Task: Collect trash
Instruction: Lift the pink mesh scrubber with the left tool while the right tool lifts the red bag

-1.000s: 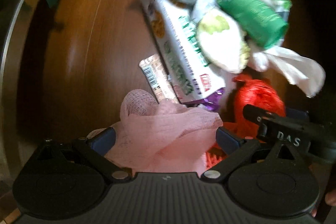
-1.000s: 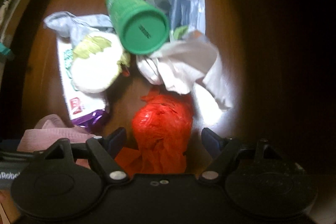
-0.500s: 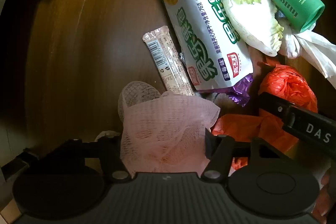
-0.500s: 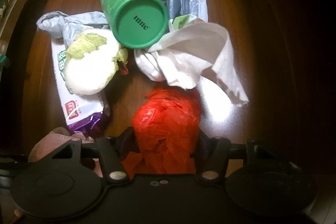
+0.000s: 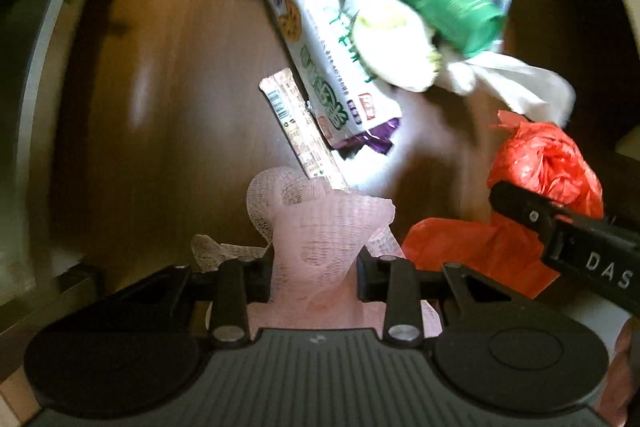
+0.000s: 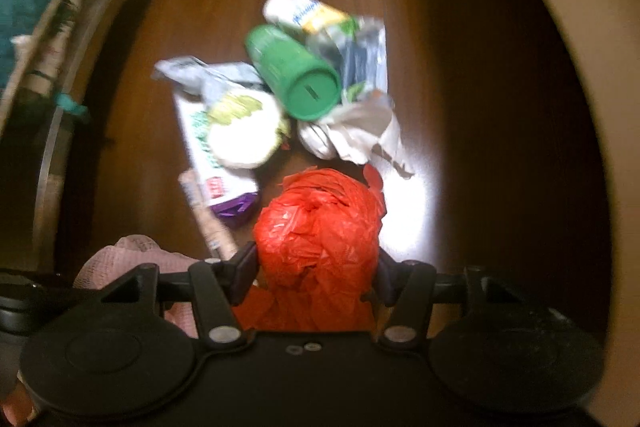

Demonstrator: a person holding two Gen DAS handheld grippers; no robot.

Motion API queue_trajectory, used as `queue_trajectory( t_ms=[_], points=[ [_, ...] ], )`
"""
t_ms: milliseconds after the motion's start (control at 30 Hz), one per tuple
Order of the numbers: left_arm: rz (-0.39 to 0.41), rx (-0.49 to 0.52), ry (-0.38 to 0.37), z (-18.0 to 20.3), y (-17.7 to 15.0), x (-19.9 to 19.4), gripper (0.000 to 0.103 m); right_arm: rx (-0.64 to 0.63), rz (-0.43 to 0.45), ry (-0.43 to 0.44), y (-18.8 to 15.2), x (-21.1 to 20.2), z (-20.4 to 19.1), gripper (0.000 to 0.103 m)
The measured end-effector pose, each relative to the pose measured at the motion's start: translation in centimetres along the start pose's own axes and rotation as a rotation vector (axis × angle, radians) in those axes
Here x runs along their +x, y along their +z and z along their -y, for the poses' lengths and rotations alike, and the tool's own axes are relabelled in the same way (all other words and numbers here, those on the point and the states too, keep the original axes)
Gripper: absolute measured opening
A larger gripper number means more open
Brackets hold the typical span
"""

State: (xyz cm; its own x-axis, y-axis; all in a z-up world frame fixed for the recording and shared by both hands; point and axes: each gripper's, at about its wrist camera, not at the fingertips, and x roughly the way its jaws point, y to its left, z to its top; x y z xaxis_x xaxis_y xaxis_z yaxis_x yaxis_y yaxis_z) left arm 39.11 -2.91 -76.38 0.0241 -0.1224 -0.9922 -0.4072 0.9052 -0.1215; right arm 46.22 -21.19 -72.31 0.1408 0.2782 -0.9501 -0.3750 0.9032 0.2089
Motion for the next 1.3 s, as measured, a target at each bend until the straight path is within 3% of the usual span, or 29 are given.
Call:
queue_trajectory(
  t_ms=[133, 333, 567, 800, 1033, 1300],
  points=[
    [0.030, 0.012, -0.004, 0.1, -1.2, -6.0, 0.033, -0.028, 0.045, 0.008, 0.3, -6.6, -1.8, 0.057],
    [0.102, 0.055, -0.021, 0.0, -2.7, -18.0, 0.033, -0.069, 0.102, 0.032, 2.5, -17.6, -4.9, 0.057],
    [0.237, 0.099, -0.059, 0.5, -3.4, -33.7, 0.033, -0.169, 0.161, 0.088, 6.2, -31.1, -10.0, 0.057],
    [0.380, 0.091, -0.048, -1.1, -3.4, -47.7, 0.033, -0.289, 0.239, 0.152, 10.2, -43.1, -16.6, 0.057],
    [0.504, 0.033, -0.058, -4.6, -2.9, -57.5, 0.033, -0.387, 0.333, 0.203, 13.4, -51.1, -23.5, 0.057],
    [0.617, -0.012, -0.028, -9.7, -1.8, -65.5, 0.033, -0.487, 0.447, 0.229, 17.3, -55.9, -31.2, 0.057]
  ],
)
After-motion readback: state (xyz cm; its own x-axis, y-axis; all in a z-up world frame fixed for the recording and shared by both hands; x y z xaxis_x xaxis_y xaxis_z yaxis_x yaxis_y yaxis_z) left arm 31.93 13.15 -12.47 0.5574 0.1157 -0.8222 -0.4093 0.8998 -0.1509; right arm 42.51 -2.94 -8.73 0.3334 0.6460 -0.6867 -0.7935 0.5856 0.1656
